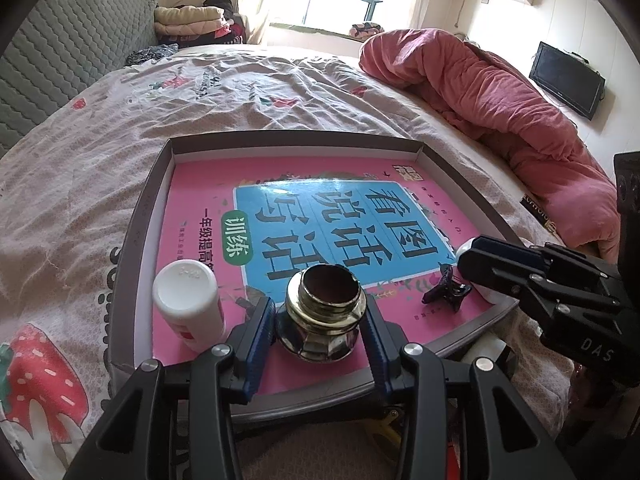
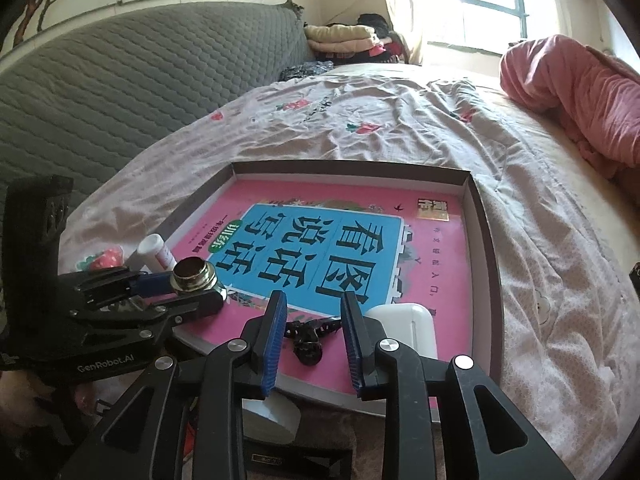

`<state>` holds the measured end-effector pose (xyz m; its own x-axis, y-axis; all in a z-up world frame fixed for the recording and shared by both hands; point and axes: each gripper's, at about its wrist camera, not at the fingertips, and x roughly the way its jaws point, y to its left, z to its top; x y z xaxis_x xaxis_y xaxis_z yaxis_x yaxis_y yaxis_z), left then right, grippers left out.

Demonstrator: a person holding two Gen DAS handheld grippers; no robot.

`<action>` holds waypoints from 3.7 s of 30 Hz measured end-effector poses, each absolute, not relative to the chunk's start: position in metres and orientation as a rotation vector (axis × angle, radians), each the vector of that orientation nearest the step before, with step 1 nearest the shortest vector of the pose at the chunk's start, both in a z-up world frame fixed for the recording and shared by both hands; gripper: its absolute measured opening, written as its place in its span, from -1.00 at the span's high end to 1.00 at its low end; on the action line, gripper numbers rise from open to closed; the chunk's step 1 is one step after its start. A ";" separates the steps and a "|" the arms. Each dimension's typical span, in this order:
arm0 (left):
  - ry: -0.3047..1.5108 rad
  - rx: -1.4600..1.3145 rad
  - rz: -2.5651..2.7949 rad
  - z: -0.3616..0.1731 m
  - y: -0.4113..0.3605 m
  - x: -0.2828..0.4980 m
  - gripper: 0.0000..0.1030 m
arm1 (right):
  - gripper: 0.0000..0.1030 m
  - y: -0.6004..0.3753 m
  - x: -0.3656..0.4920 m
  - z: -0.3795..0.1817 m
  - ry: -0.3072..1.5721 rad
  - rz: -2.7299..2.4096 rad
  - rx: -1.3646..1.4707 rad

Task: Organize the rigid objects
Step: 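Release the black clip onto the book with the right gripper while the left lowers the silver fitting, then set the silver fitting on the book and open the left gripper, then withdraw both open grippers from the box toward the remaining items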

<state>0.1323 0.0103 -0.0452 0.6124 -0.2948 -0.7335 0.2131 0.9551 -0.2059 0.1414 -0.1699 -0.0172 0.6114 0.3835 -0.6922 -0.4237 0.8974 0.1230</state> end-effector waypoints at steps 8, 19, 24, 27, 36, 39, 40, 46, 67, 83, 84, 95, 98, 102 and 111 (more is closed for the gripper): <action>0.872 -0.101 -0.301 -0.046 0.010 0.134 0.16 | 0.44 -0.175 0.143 -0.019 0.790 0.455 -0.024; 0.874 -0.104 -0.300 -0.046 0.011 0.135 0.16 | 0.30 -0.178 0.143 -0.019 0.786 0.447 -0.018; 0.877 -0.104 -0.294 -0.045 0.011 0.134 0.16 | 0.29 -0.183 0.144 -0.019 0.787 0.435 0.007; 0.878 -0.104 -0.293 -0.045 0.012 0.134 0.16 | 0.27 -0.187 0.146 -0.019 0.793 0.431 0.032; 0.855 -0.097 -0.301 -0.040 0.009 0.129 0.16 | 0.15 -0.190 0.147 -0.019 0.794 0.419 0.046; 0.833 -0.091 -0.301 -0.035 0.008 0.126 0.16 | 0.15 -0.190 0.147 -0.019 0.791 0.417 0.039; 0.826 -0.091 -0.298 -0.033 0.008 0.125 0.16 | 0.15 -0.190 0.146 -0.019 0.789 0.415 0.037; 0.767 -0.118 -0.294 -0.019 0.014 0.117 0.16 | 0.03 -0.192 0.144 -0.014 0.758 0.400 0.026; 0.656 -0.161 -0.164 0.003 0.044 0.095 0.13 | -0.29 -0.209 0.134 -0.002 0.701 0.314 -0.012; 0.688 -0.157 -0.133 0.003 0.036 0.065 0.06 | -0.44 -0.233 0.117 0.005 0.685 0.229 0.024; 0.684 -0.148 -0.132 0.004 0.034 0.063 0.06 | -0.44 -0.232 0.116 0.005 0.685 0.229 0.020; 0.694 -0.099 -0.141 0.007 0.020 0.041 0.06 | -0.45 -0.225 0.095 0.008 0.700 0.260 0.027; 0.695 -0.085 -0.143 0.007 0.017 0.036 0.06 | -0.46 -0.219 0.088 0.009 0.694 0.280 0.006; 0.698 -0.053 -0.153 0.008 0.009 0.028 0.06 | -0.46 -0.209 0.078 0.010 0.697 0.315 -0.024; 0.703 -0.033 -0.157 0.011 0.003 0.019 0.06 | -0.47 -0.194 0.057 0.010 0.705 0.365 -0.069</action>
